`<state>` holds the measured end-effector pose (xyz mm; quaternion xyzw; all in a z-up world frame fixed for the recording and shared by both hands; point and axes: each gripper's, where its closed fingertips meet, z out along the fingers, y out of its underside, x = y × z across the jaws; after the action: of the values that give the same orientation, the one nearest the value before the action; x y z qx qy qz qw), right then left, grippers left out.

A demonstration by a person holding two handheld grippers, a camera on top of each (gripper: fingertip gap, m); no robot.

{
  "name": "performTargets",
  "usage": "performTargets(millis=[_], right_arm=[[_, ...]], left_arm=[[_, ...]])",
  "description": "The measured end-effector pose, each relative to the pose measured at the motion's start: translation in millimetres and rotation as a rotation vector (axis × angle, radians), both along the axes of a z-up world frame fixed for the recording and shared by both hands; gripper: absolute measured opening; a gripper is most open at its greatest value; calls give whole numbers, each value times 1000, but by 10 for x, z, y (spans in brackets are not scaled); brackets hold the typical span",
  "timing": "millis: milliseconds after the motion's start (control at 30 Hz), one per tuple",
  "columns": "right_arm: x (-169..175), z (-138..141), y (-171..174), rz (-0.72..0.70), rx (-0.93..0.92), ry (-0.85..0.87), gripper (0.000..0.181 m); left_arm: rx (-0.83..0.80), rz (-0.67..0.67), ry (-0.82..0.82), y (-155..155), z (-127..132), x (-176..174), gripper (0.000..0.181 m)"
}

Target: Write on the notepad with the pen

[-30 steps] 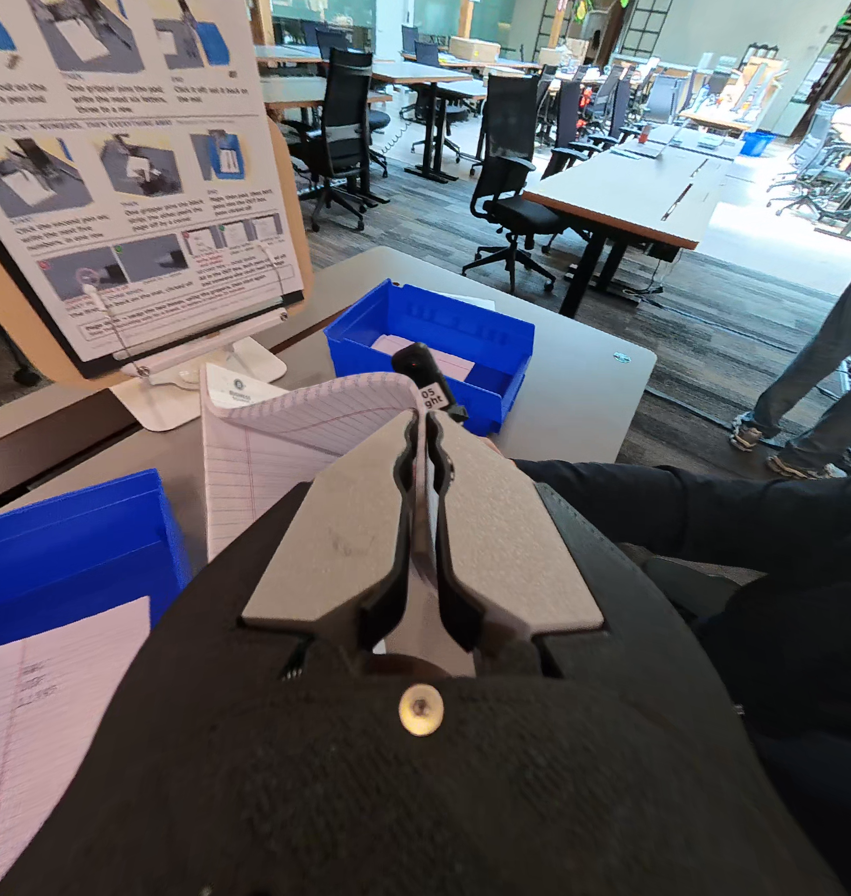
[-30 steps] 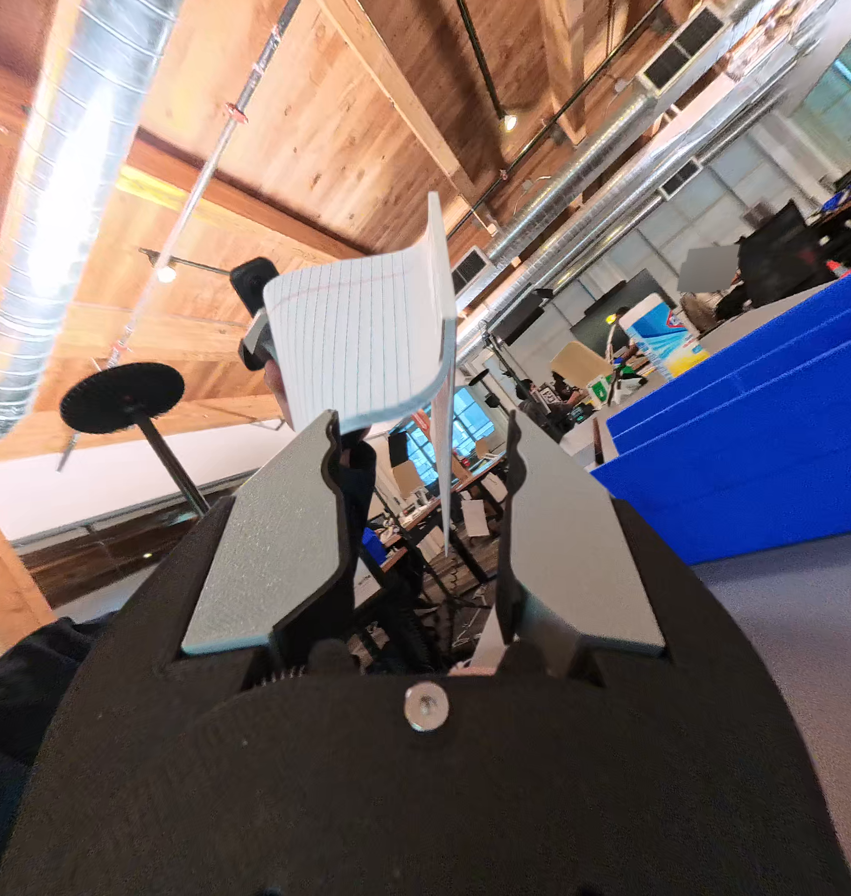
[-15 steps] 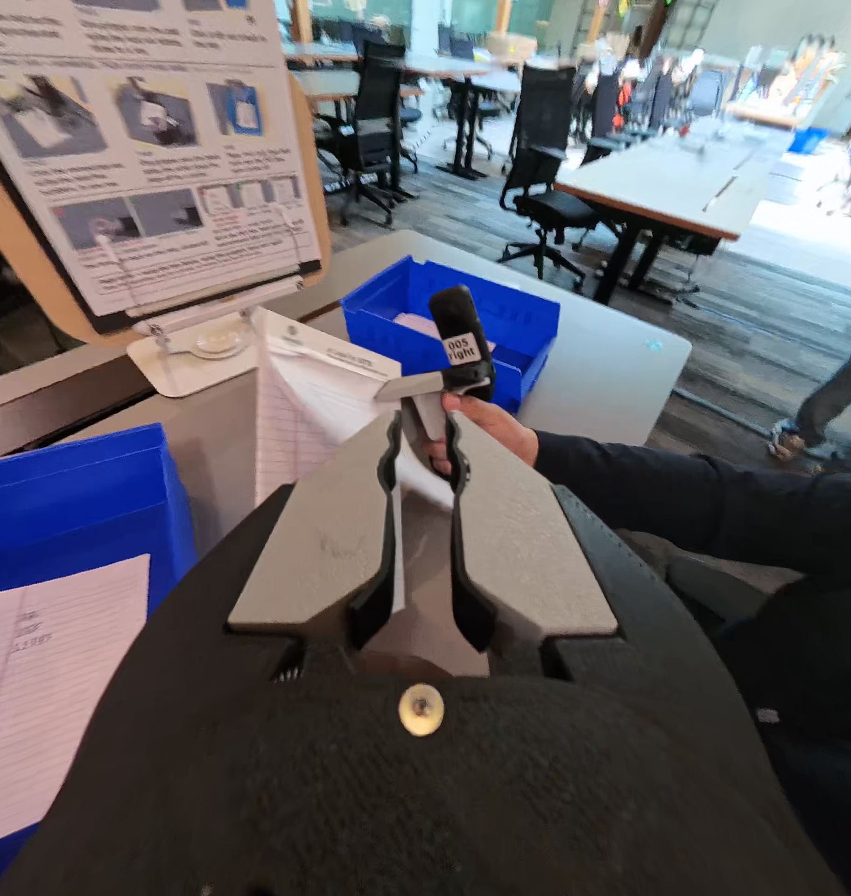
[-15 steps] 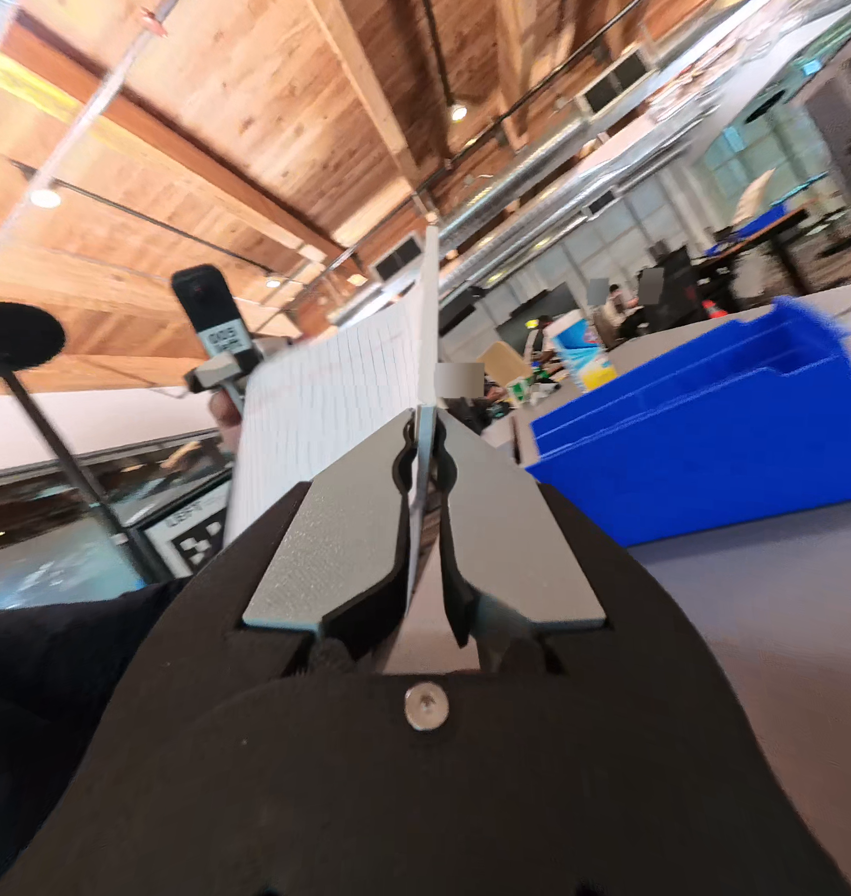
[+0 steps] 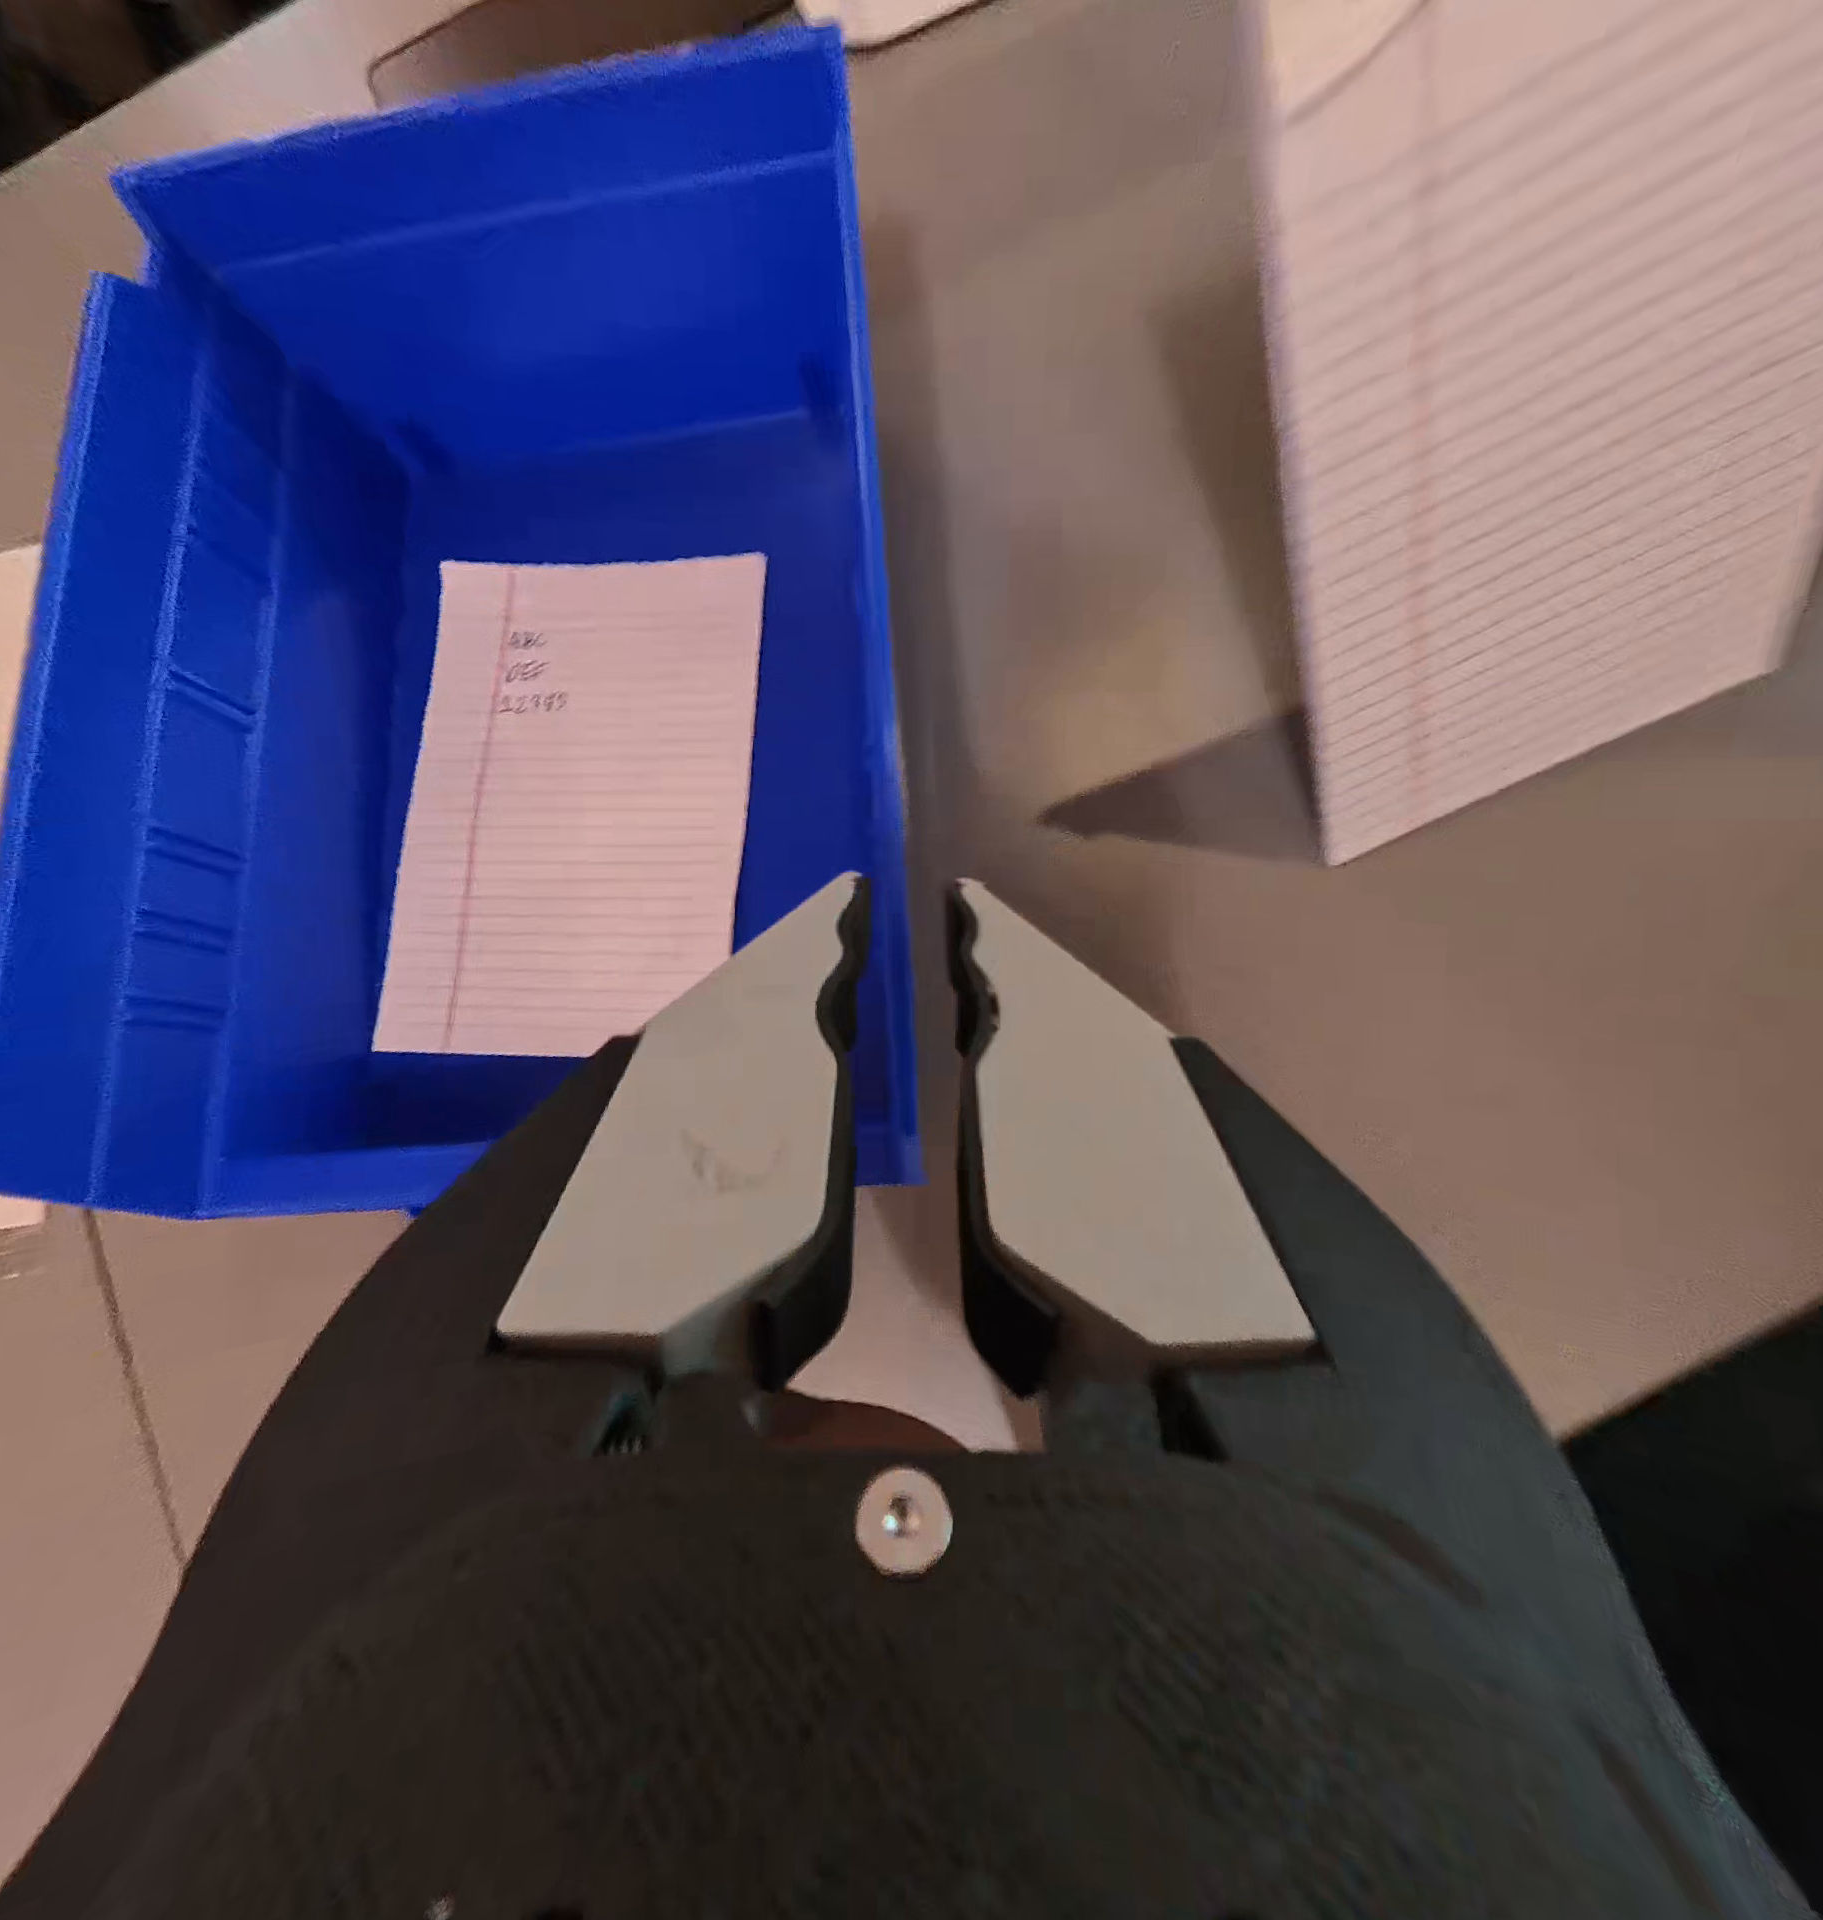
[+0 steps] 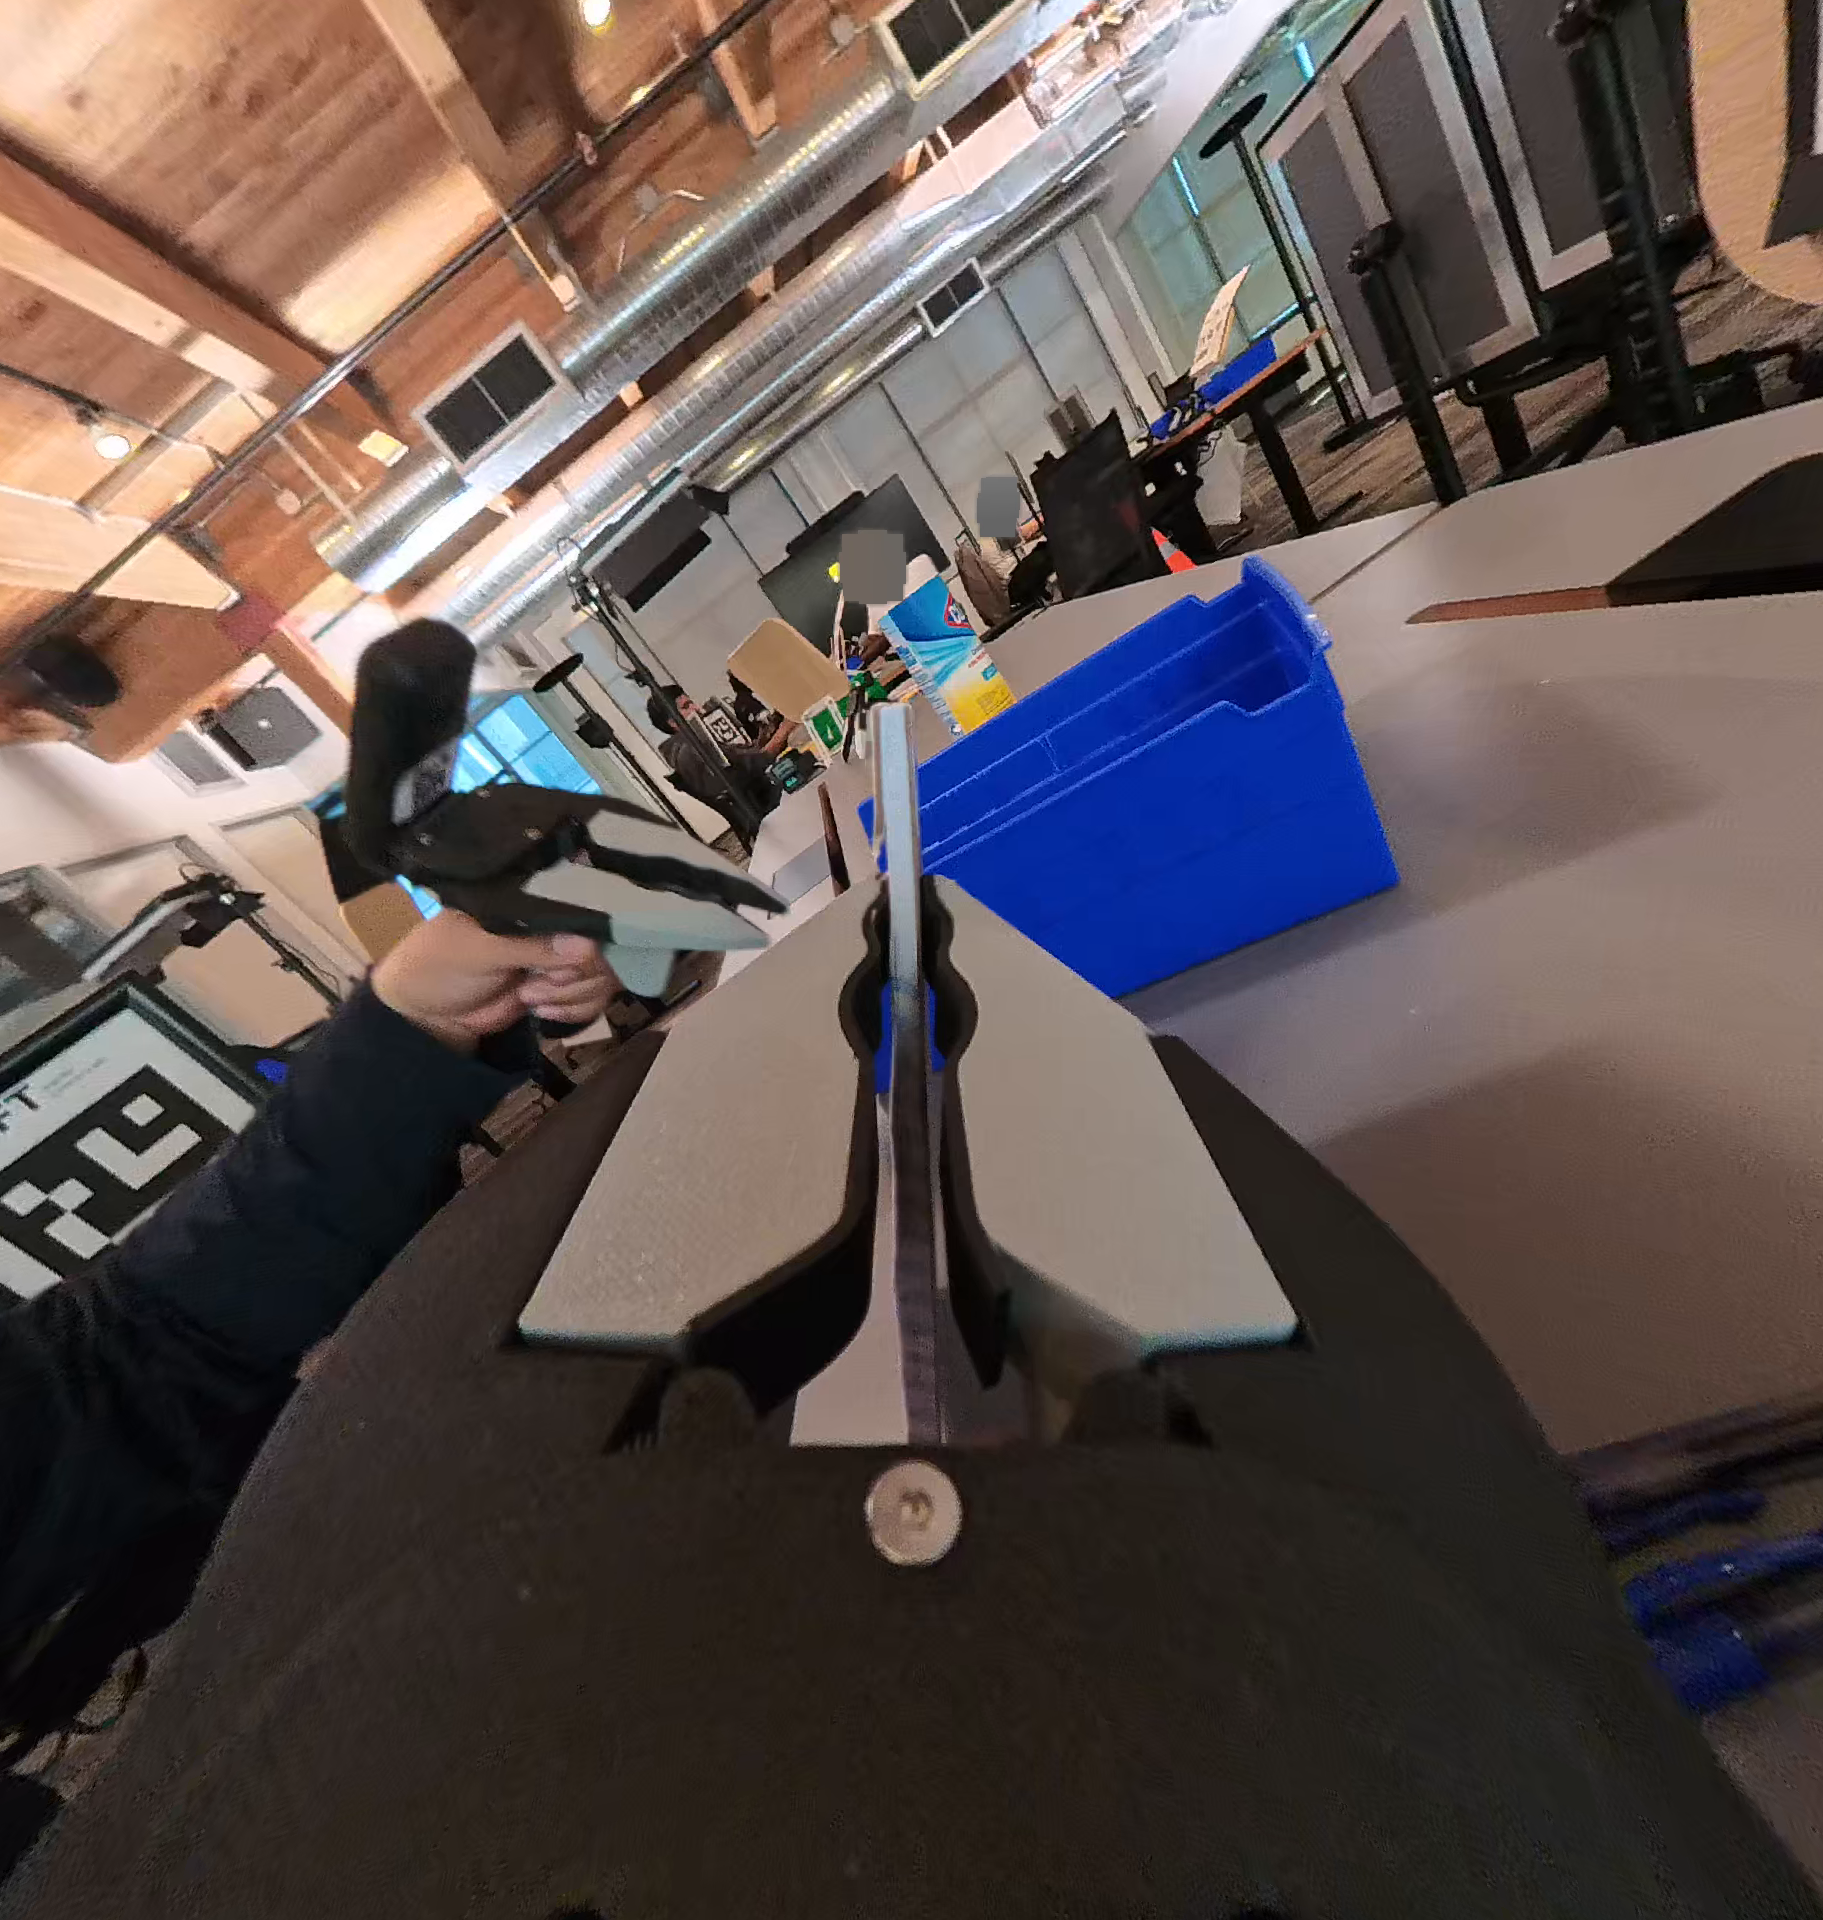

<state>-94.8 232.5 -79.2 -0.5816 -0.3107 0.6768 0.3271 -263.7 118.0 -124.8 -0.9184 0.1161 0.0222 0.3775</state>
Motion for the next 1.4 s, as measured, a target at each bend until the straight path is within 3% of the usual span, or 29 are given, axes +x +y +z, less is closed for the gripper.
performTargets(millis=[100, 200, 367, 567, 733, 800, 833, 1000, 1133, 1233, 1400], right_arm=[[25, -59, 78, -26, -37, -12, 0], [24, -148, 148, -52, -40, -52, 0], [-57, -268, 187, -98, -25, -123, 1], [-240, -669, 255, -192, 135, -369, 7], [-317, -967, 420, -335, 308, -580, 18], [-265, -977, 559, -458, 386, -638, 35], [-236, -934, 612, -511, 442, -645, 49], [-123, -628, 677, -617, 549, -584, 51], [-14, -560, 609, -518, 536, -597, 42], [90, -457, 603, -478, 513, -546, 42], [330, -296, 772, -517, 346, -428, 41]], left_arm=[[-27, 12, 46, 52, -237, -53, 4], [-30, 20, 28, 91, -300, -39, 3], [33, 198, -8, 233, -296, -201, 3], [154, 331, -329, 443, -278, -95, 8], [286, 472, -362, 607, -245, -156, 11], [321, 487, -375, 651, -216, -109, 10], [314, 477, -379, 659, -218, -61, 12], [401, 383, -323, 594, 80, 44, 15], [406, 134, -212, 394, 323, 438, 16], [120, -193, -156, 31, -131, 1079, 11], [-118, -319, 211, -170, -974, 1226, 3]])
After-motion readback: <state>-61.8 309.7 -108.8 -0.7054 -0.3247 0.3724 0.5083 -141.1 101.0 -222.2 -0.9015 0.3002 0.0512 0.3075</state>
